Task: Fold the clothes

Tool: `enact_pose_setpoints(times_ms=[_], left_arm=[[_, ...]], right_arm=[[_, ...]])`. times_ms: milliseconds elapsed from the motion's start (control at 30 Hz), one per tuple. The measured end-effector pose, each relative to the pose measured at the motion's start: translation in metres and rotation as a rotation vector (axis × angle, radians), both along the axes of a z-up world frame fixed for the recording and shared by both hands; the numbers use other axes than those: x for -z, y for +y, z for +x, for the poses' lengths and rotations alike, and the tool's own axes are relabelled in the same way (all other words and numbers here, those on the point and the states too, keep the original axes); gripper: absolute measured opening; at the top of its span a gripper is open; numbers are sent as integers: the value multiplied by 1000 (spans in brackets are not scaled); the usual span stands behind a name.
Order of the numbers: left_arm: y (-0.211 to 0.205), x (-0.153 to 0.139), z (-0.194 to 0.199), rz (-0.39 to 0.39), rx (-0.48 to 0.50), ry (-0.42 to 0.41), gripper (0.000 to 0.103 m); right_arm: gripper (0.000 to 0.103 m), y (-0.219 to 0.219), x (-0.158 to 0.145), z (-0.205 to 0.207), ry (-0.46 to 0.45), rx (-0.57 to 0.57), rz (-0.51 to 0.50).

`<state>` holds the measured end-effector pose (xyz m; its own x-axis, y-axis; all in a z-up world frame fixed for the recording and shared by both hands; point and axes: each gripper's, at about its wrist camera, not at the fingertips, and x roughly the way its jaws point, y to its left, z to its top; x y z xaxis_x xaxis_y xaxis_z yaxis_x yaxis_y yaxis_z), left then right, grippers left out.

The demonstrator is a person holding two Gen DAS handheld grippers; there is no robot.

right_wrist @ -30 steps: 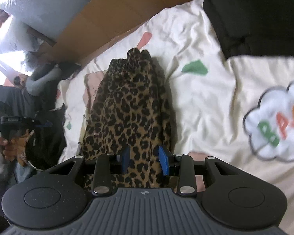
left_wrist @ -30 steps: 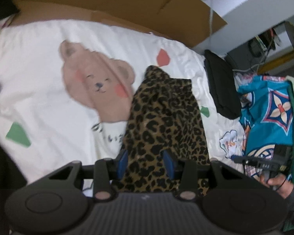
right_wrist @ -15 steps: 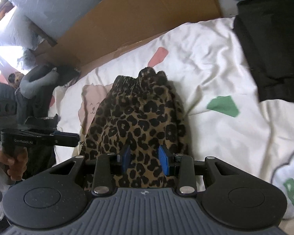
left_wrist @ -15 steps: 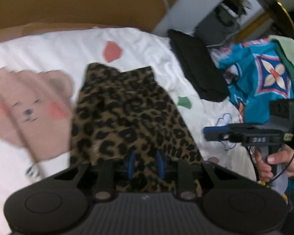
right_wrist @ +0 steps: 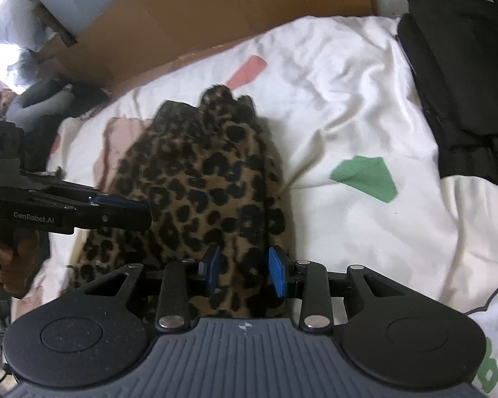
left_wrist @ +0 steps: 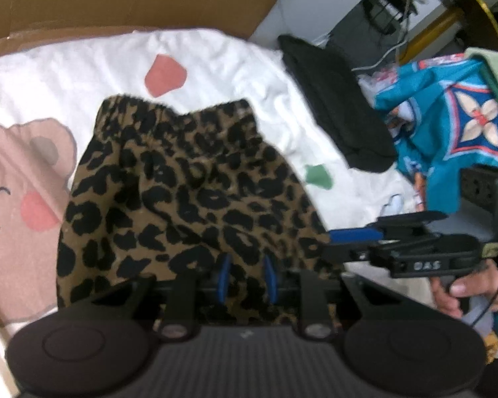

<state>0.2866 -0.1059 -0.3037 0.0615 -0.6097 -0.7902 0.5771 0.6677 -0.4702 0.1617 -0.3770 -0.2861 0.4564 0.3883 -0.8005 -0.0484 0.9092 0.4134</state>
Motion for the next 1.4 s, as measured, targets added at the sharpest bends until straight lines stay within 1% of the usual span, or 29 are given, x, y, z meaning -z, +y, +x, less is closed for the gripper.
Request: enact_pose_setpoints(times_ms=[33,67,100,133,167,233,267,300,333,367,500,600,767,867,1000,1100,1200,1233,1267,1300,1333,1367,1400], left_arm=[[-2,5,1,20,-3,-1,20],[-4,10,1,47,-7,-6,14],[-5,15,2,71,-12,-9,10],[-5,19,3,87,-21,-16,4],[-4,21,5,90,-32,-10,3],[-2,21,7,98,-50,2,2],[-1,19,8,105,-57,8,3],[-1,15,8,113,-55,0,3],[1,8,7,108,-47,-17,6],[2,1,8,97,-43,-33,9],[10,-22,13,30,-47,-56,9],[7,-29,17,27,-35,-84,9],[-4,-24,19,20,-42,-86,9],[-11,-15,23,46,-49,-110,9],[-14,2,32,61,-71,-82,9],[-18,14,33,71,-75,-81,9],[-18,19,37,61,-89,-69,9],[-18,21,38,57,-93,-65,9],[-18,20,39,57,-96,-59,8],[-18,18,39,62,-92,-60,8],[-19,13,38,66,-80,-75,8],[-18,9,37,65,-71,-91,9],[-17,2,36,60,-64,-108,9]], right_arm=[[36,-1,2,1,8,3,-10],[36,-2,5,2,15,7,-20],[36,-3,7,2,20,9,-32],[36,-4,9,2,26,12,-44],[36,-4,10,3,31,15,-57],[36,-6,12,3,42,21,-85],[36,-7,12,3,47,26,-83],[36,-8,12,3,50,30,-81],[36,-8,10,2,46,27,-81],[36,-8,7,1,40,24,-81],[36,-5,-9,3,-15,1,-60],[36,-1,-18,11,-44,-5,-58],[36,5,-26,29,-84,-8,-55],[36,11,-25,39,-94,-10,-62],[36,21,-15,52,-82,-17,-81],[36,28,-5,60,-74,-25,-134],[32,24,3,64,-50,-1,-153],[28,22,4,65,-47,7,-164],[25,21,5,65,-44,14,-175],[25,20,6,65,-41,23,-187],[27,17,6,65,-37,38,-204],[27,15,6,65,-33,52,-214],[27,12,5,64,-30,63,-195]])
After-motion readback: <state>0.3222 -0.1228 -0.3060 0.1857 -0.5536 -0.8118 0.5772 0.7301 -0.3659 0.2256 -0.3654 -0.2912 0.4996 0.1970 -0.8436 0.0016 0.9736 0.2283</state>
